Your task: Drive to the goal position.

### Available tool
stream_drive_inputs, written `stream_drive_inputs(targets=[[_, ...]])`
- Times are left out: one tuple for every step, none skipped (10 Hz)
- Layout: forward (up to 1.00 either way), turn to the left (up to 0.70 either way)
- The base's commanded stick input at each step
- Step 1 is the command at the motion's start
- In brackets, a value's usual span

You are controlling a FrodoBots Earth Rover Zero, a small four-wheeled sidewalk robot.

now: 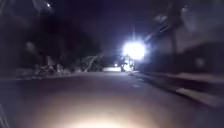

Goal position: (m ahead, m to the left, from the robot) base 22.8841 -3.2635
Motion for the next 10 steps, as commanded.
stream_drive_inputs(targets=[[0.70, -0.35], [0.70, -0.35], [0.70, -0.32], [0.70, -0.17], [0.70, -0.03], [0.70, 0.00], [0.70, 0.00], [0.70, 0.00], [0.70, 0.00], [0.70, 0.00]])
